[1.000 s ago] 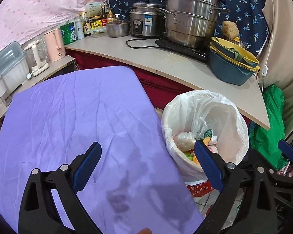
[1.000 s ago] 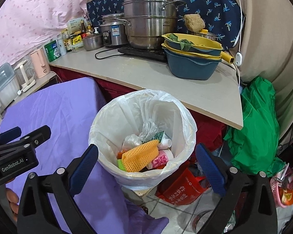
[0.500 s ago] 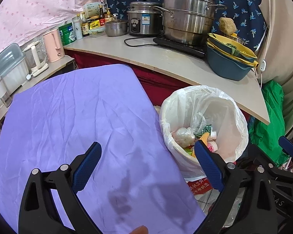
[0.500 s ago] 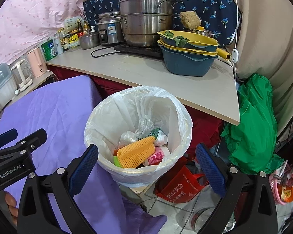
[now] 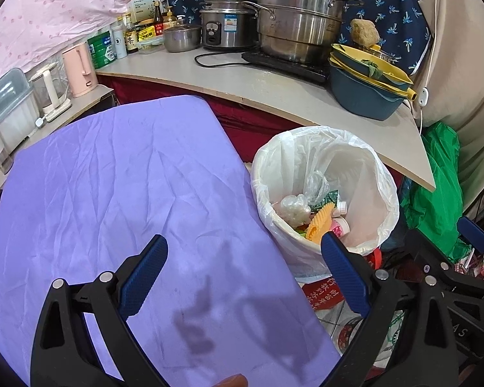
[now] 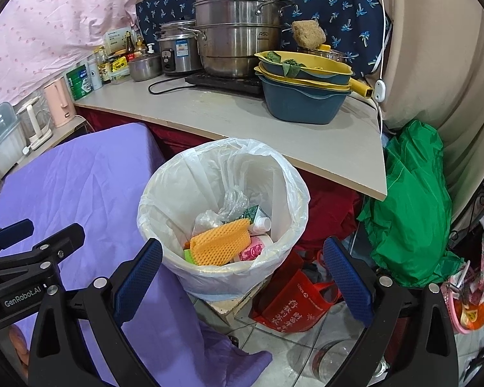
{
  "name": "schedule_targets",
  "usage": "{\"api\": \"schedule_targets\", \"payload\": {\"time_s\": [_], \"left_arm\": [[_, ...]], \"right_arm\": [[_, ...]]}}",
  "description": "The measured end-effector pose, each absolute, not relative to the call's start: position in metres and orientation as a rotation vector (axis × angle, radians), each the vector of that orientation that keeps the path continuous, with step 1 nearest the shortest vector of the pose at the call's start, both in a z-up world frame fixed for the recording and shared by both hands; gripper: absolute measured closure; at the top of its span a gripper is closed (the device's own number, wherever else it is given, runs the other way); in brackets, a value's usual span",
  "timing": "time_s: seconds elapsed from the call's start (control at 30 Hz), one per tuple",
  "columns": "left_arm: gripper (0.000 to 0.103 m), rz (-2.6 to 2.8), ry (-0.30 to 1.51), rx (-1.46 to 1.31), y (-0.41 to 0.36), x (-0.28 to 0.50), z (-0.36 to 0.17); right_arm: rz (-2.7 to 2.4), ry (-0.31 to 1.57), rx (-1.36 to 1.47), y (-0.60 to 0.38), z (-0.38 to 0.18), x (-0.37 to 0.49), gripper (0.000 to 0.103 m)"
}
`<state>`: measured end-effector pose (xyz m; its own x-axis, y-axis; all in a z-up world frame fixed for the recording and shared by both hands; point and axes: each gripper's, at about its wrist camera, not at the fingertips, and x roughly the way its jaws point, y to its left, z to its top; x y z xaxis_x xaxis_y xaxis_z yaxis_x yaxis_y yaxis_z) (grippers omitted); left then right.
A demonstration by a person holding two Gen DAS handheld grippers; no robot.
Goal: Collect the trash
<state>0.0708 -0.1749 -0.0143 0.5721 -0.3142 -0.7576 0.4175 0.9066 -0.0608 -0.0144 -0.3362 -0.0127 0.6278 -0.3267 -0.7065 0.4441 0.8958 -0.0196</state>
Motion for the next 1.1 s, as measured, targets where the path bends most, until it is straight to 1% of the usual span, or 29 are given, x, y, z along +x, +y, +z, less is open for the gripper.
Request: {"api": "schedule_targets", "payload": {"time_s": [0.53, 1.1], "left_arm": [[0.012, -0.418, 0.846, 0.134, -0.17, 0.066, -0.012], [0.012, -0.405, 0.879, 0.153, -0.171, 0.069, -0.023]], "right_arm": [[-0.448, 0.78, 0.142, -0.33, -0.012, -0.018, 0.007], [-0.448, 0.789, 0.144, -0.333, -0.017, -0.017, 0.007]]}}
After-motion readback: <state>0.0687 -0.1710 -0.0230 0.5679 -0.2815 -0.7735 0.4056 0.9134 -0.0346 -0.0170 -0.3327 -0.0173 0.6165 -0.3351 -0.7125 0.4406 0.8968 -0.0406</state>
